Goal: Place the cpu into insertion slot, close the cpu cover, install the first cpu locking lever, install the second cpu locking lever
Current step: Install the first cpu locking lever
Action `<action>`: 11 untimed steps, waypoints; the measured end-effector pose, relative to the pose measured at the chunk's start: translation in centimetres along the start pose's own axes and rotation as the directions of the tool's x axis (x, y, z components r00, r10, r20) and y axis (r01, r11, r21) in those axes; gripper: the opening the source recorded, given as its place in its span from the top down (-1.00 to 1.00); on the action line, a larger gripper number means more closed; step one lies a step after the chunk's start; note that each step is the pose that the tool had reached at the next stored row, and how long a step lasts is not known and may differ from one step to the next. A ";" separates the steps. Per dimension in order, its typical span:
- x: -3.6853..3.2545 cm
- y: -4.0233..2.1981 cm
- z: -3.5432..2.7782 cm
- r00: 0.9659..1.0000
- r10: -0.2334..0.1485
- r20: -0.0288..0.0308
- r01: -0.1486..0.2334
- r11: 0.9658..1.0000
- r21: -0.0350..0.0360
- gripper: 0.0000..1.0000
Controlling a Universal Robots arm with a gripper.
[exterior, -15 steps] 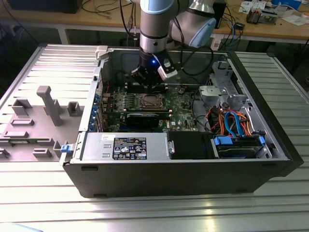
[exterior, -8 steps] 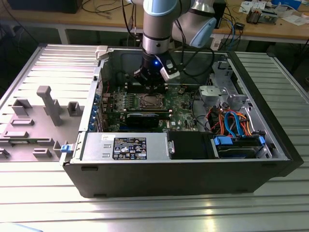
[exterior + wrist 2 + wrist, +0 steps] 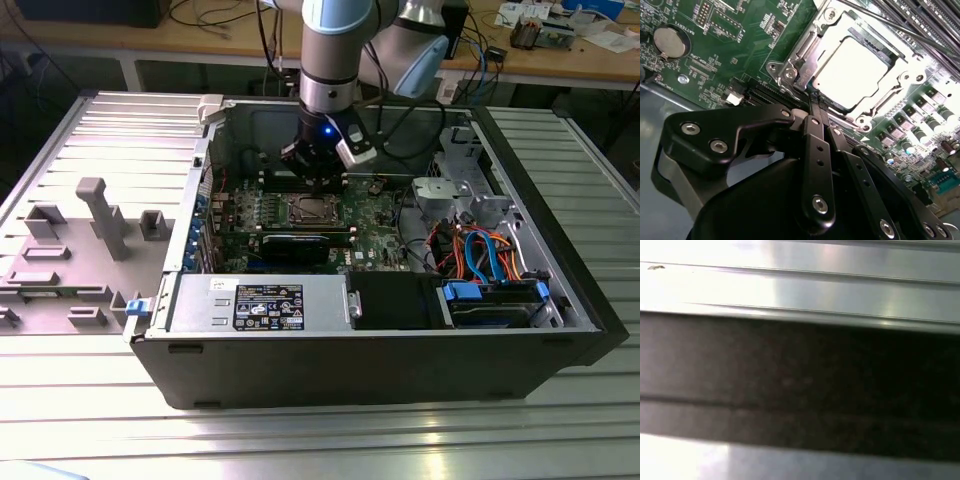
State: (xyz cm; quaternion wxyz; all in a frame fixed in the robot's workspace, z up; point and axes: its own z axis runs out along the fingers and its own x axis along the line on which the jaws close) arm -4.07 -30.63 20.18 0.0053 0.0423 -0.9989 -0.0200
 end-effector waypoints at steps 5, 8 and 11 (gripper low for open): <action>-0.89 -0.05 0.11 1.000 0.000 -0.001 0.000 1.000 0.000 0.79; -0.96 -0.02 0.11 1.000 0.000 -0.001 0.000 1.000 0.001 0.79; -1.00 0.11 -0.31 1.000 0.000 0.001 0.000 1.000 -0.001 0.79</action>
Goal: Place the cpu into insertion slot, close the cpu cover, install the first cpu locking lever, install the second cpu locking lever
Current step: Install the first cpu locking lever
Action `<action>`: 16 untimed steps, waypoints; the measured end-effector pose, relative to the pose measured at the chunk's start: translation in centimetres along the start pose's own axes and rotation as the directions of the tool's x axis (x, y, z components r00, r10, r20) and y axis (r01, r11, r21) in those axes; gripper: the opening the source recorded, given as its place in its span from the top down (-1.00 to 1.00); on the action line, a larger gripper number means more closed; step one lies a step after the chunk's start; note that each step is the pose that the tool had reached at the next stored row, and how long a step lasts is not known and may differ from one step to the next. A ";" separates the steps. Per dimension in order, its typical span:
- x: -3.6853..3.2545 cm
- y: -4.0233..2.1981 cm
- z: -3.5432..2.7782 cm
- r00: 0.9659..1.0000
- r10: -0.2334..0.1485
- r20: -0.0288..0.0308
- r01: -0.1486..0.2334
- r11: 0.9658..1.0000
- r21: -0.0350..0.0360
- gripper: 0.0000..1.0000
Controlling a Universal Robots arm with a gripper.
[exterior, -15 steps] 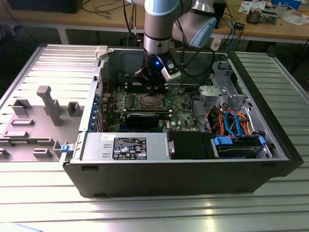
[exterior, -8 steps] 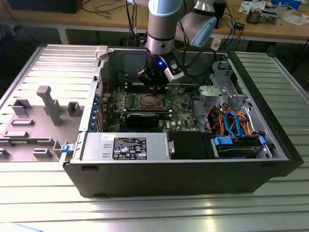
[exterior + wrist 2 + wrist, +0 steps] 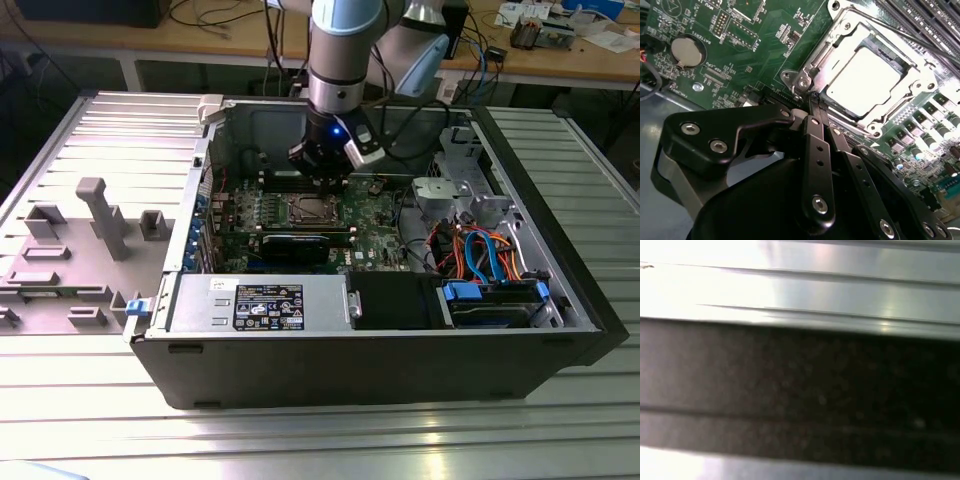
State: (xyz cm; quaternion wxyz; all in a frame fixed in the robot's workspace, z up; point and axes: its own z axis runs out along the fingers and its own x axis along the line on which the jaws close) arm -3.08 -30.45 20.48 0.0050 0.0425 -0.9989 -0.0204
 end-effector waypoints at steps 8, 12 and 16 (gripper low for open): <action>0.06 0.08 -2.65 1.000 0.000 -0.001 0.000 1.000 0.001 0.79; 0.08 -0.06 -3.39 1.000 0.000 -0.001 0.000 1.000 0.001 0.79; 0.18 -1.26 -3.45 1.000 0.000 -0.001 0.000 1.000 0.001 0.79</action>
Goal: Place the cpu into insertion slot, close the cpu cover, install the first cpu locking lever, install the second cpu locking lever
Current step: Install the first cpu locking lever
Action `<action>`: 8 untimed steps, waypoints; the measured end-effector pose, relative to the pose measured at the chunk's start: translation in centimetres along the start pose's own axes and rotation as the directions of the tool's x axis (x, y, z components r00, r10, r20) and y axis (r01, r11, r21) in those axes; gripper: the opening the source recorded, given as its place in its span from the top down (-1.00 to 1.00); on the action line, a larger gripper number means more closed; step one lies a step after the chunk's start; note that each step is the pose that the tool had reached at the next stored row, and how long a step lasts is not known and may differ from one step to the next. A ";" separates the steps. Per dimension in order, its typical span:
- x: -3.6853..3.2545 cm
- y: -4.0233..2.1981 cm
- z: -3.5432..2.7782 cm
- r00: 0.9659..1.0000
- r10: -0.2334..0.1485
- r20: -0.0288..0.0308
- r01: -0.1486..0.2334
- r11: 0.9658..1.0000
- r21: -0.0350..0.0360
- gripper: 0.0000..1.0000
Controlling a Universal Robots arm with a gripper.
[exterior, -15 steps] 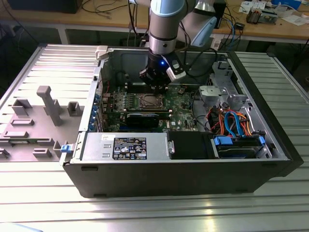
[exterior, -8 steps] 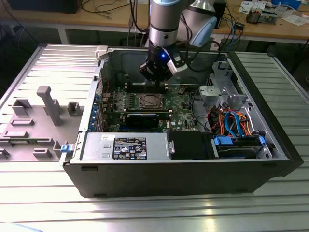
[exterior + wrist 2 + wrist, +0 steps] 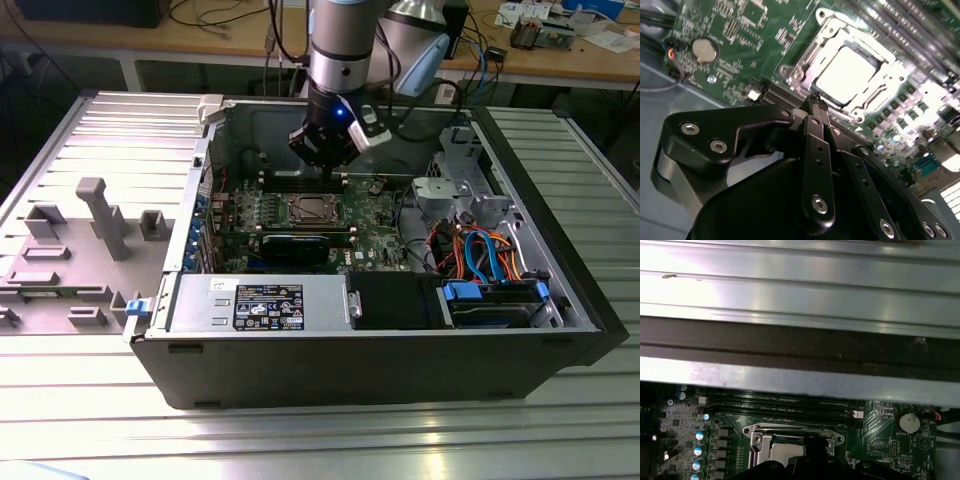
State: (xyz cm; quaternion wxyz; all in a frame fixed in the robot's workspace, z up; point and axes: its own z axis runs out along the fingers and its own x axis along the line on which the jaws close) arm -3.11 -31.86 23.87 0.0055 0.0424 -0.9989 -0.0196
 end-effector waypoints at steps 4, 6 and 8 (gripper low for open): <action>0.15 -1.85 -0.07 1.000 0.000 0.000 0.000 1.000 0.000 0.79; 0.18 -2.27 -0.09 1.000 0.000 0.000 0.000 1.000 0.000 0.79; 0.19 -2.40 -0.09 1.000 0.000 0.000 0.000 1.000 0.000 0.79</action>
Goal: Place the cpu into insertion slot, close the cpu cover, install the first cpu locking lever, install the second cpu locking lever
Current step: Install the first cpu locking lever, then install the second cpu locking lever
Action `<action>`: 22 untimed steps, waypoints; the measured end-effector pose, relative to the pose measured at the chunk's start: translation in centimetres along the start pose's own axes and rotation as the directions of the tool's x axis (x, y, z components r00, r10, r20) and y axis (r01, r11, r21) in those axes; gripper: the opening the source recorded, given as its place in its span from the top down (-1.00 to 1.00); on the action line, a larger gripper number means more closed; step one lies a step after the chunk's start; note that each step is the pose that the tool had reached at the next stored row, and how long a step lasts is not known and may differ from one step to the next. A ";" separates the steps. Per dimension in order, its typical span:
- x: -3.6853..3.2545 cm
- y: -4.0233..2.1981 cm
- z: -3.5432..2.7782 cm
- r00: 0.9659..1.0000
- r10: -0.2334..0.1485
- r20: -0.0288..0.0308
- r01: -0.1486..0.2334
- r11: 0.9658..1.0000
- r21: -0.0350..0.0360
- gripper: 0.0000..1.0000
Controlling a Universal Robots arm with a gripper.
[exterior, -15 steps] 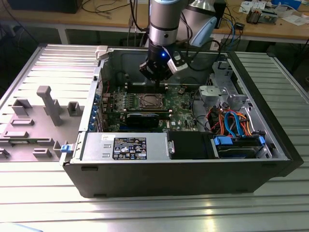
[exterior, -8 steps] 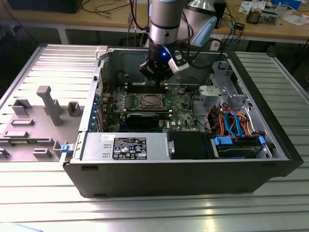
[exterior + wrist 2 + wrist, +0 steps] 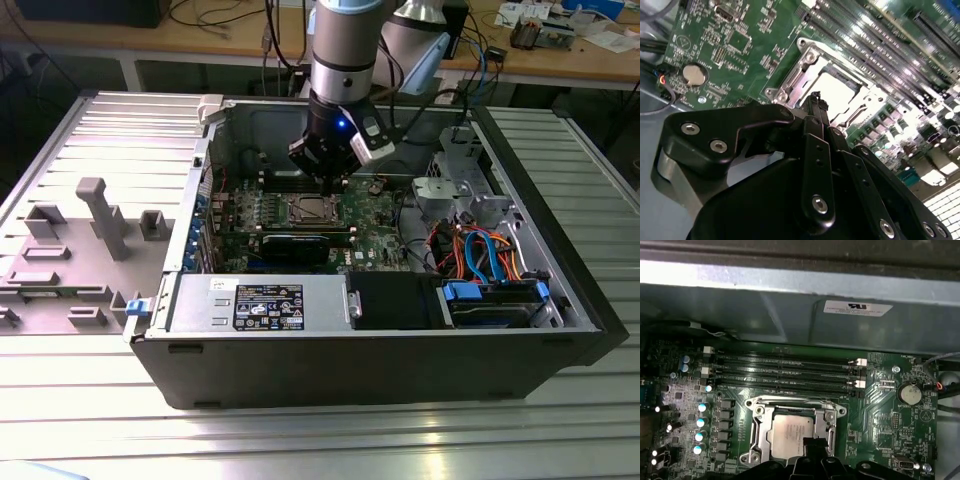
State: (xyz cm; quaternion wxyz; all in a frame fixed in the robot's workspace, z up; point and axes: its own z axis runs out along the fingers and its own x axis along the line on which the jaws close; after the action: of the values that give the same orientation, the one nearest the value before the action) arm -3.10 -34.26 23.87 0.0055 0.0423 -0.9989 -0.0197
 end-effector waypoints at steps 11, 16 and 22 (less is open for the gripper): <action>0.00 -0.03 0.00 1.000 0.000 0.000 0.000 1.000 0.000 0.79; 0.02 -0.27 -0.02 1.000 0.000 0.000 0.000 1.000 0.000 0.79; 0.13 -2.23 -0.01 1.000 0.000 0.000 0.000 1.000 0.000 0.79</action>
State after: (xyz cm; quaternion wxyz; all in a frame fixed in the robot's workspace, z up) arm -3.04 -36.49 23.79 0.0057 0.0423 -0.9989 -0.0196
